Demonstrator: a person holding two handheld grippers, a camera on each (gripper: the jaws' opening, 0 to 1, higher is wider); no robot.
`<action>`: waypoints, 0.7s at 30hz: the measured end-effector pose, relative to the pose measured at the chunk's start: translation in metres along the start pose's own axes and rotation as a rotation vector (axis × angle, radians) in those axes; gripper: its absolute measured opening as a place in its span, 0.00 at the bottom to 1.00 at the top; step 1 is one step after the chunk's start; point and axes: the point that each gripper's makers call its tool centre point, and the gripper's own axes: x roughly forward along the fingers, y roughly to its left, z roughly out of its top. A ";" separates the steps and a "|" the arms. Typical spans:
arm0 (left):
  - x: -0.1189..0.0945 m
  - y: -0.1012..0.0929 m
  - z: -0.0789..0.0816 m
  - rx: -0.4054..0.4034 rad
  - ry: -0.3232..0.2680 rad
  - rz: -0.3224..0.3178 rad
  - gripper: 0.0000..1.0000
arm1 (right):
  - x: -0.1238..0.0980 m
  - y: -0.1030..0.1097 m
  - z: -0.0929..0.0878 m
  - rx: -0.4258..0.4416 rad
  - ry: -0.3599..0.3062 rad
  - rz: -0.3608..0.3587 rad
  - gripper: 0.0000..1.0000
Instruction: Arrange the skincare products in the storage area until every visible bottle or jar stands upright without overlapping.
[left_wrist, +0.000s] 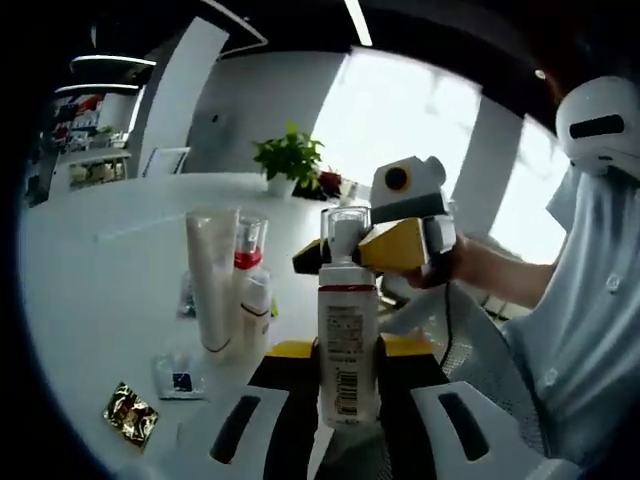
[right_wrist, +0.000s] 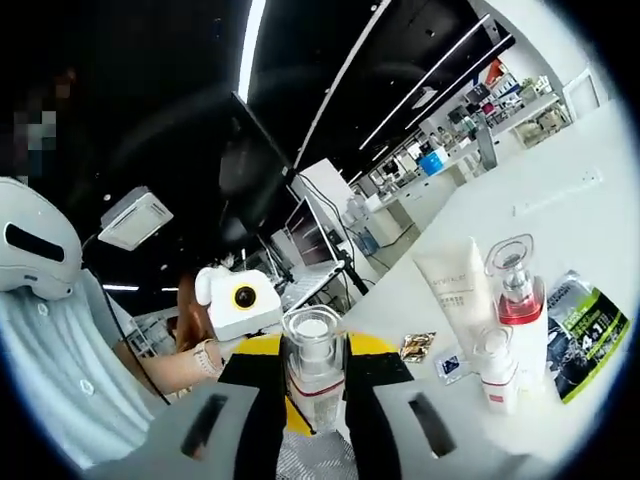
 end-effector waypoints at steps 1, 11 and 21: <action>0.001 0.005 0.002 0.039 -0.010 0.033 0.19 | 0.000 -0.003 0.001 0.003 -0.004 -0.018 0.20; 0.007 0.031 0.000 0.161 0.064 0.292 0.21 | 0.001 -0.028 0.006 -0.012 -0.043 -0.214 0.19; 0.006 0.048 -0.004 0.246 0.113 0.453 0.19 | 0.004 -0.036 0.002 0.002 -0.056 -0.315 0.19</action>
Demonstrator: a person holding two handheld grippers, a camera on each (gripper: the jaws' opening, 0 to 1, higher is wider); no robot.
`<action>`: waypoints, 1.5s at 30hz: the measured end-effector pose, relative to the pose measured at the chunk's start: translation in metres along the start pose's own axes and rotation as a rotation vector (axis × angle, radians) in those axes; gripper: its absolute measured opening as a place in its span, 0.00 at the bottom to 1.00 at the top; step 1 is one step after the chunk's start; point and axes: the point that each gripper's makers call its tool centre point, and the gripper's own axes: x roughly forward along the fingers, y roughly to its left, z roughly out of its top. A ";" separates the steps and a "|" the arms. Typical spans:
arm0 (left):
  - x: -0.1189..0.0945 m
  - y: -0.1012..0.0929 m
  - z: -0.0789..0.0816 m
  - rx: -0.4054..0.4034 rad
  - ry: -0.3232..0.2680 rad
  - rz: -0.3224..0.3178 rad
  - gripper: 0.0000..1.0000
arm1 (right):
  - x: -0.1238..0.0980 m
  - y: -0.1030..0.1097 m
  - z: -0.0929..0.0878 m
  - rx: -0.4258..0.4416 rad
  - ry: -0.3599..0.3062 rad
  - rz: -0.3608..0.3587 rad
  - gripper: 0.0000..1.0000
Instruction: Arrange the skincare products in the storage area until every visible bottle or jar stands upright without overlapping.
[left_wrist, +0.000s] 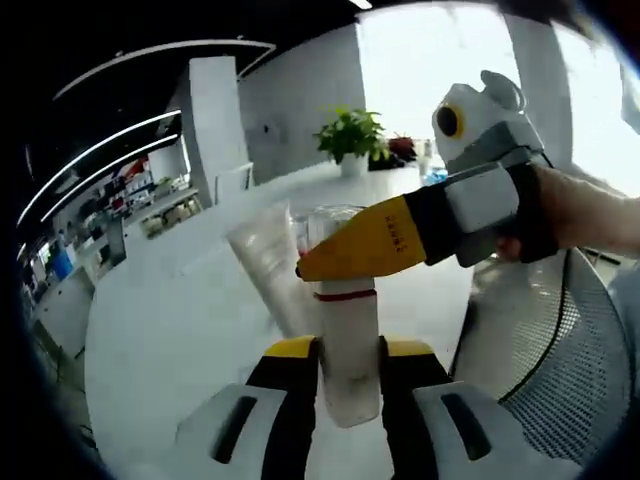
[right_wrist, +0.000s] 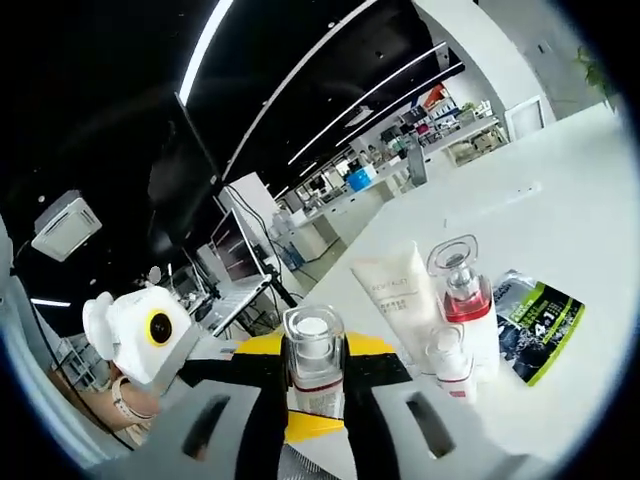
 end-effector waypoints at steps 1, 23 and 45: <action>-0.001 0.001 -0.001 -0.004 0.004 0.009 0.19 | 0.000 0.001 -0.001 -0.004 0.004 0.004 0.19; -0.021 -0.032 -0.004 -0.152 -0.038 -0.383 0.16 | -0.018 0.035 -0.009 -0.155 0.084 0.298 0.23; 0.001 -0.008 -0.010 0.139 0.088 -0.026 0.23 | -0.004 0.002 -0.009 -0.088 0.031 -0.023 0.21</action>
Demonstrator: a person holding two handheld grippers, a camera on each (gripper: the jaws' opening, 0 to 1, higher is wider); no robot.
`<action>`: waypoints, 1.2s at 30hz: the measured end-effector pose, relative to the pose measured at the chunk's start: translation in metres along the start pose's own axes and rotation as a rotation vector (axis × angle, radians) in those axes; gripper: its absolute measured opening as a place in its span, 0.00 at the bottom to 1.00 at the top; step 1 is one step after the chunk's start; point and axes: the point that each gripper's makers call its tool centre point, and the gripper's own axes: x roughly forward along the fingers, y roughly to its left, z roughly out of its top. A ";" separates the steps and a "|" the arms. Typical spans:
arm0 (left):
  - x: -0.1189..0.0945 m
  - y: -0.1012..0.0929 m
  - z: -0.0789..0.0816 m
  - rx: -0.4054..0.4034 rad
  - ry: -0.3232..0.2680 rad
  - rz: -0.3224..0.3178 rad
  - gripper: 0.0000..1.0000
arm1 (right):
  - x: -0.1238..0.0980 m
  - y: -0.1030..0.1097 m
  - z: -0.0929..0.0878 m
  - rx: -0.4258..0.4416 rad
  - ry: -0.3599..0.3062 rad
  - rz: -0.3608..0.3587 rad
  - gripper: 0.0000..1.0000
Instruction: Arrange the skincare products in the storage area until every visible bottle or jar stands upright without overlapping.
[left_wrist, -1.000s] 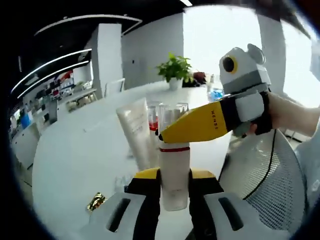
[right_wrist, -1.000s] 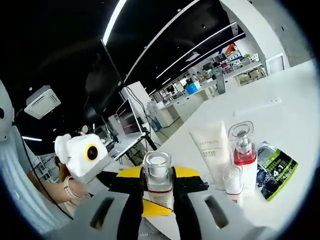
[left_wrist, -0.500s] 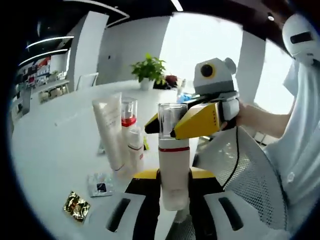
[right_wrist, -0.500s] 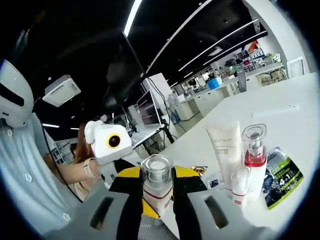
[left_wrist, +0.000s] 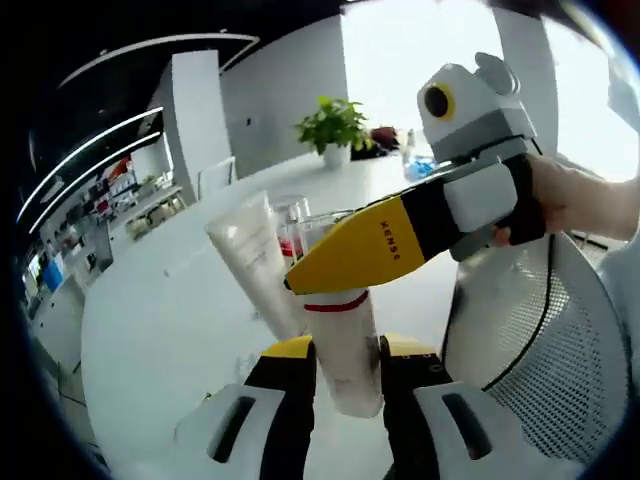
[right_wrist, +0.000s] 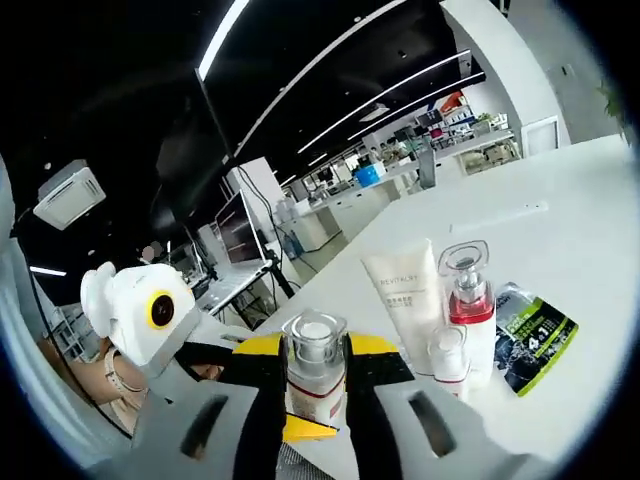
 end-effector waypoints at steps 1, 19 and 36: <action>0.002 0.000 0.000 0.016 0.007 0.016 0.23 | 0.000 -0.001 0.000 0.000 -0.002 -0.010 0.21; -0.006 0.003 0.002 -0.146 -0.013 -0.075 0.18 | -0.005 0.011 0.002 -0.033 0.005 0.066 0.24; -0.028 -0.025 0.018 -0.165 -0.118 -0.362 0.16 | -0.026 0.039 0.007 -0.174 0.008 0.325 0.21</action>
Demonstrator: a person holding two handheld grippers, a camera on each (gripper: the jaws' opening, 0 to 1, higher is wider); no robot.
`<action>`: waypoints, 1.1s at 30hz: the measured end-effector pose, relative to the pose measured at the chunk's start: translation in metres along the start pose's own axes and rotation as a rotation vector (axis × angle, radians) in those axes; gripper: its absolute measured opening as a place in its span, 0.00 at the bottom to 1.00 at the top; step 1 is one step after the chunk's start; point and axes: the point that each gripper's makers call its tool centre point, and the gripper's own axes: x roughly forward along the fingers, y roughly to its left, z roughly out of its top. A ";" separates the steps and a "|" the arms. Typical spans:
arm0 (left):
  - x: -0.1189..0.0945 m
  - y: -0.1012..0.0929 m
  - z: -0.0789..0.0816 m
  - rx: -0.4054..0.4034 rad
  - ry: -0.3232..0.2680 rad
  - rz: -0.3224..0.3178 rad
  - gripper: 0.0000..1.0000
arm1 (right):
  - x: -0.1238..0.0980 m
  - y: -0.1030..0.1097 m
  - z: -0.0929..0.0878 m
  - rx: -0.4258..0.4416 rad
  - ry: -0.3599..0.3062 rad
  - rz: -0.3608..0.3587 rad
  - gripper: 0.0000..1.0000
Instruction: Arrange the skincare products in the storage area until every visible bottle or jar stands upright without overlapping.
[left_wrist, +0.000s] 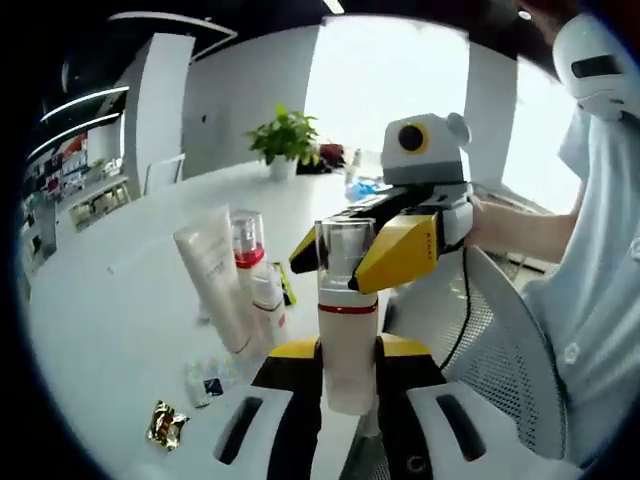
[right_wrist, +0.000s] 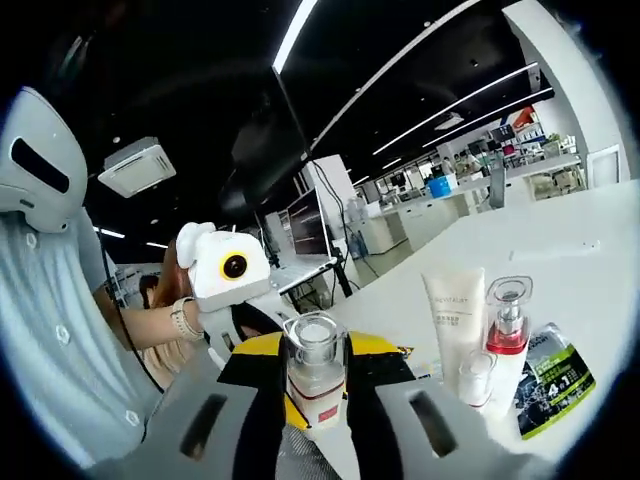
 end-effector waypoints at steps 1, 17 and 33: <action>0.001 0.002 0.000 0.012 0.001 0.016 0.16 | 0.001 -0.001 0.000 -0.002 0.001 -0.011 0.21; 0.016 0.043 0.000 0.240 0.101 0.437 0.23 | 0.008 -0.047 -0.001 0.128 -0.056 -0.369 0.20; 0.008 0.048 -0.002 0.164 0.075 0.433 0.17 | 0.014 -0.033 -0.006 0.134 -0.034 -0.279 0.26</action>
